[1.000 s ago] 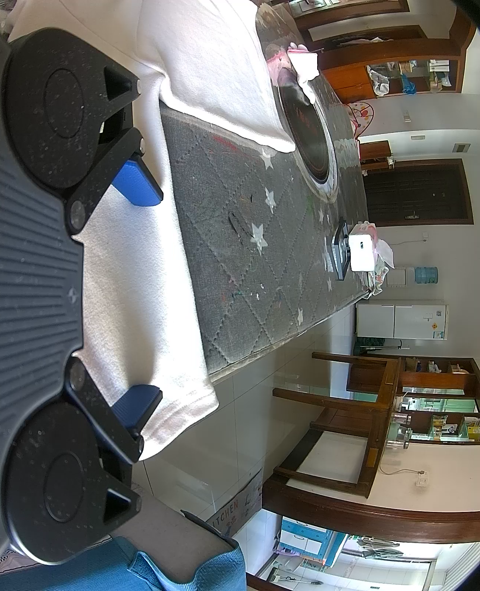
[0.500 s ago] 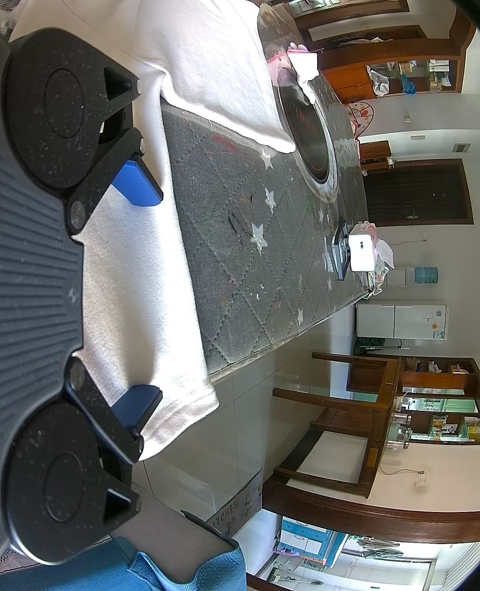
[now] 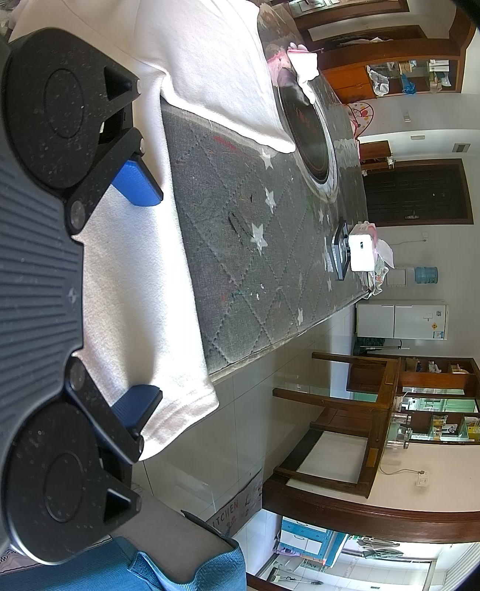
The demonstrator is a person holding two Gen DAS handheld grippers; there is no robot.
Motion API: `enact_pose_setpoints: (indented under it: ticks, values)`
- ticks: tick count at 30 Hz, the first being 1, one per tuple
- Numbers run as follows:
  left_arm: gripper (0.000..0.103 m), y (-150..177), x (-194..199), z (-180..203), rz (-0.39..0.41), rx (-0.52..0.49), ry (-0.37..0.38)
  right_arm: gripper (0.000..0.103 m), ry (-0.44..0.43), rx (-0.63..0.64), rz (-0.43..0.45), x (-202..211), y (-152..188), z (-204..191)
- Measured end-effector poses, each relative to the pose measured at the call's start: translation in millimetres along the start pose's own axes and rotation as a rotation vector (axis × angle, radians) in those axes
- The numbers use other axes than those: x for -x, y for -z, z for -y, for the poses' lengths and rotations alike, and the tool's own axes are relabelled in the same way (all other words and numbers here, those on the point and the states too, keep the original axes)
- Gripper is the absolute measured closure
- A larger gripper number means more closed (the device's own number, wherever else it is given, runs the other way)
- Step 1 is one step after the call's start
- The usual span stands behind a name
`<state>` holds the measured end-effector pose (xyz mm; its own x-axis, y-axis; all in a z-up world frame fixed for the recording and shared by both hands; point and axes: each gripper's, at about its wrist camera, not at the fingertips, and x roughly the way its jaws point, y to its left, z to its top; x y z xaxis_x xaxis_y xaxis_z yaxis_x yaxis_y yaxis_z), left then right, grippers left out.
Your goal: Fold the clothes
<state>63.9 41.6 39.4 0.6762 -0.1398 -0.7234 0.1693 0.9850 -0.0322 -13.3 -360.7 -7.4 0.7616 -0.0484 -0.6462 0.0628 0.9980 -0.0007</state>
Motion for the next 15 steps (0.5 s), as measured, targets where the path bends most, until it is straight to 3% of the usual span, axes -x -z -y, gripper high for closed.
enact_pose_setpoints:
  ticks: [10,15]
  values:
    - [0.069,-11,-25,-2,0.001,-0.067,-0.101,0.0,0.0,0.0,0.0,0,0,0]
    - [0.064,-20,-31,-13,-0.008,-0.021,-0.111,0.0,0.0,0.0,0.0,0,0,0]
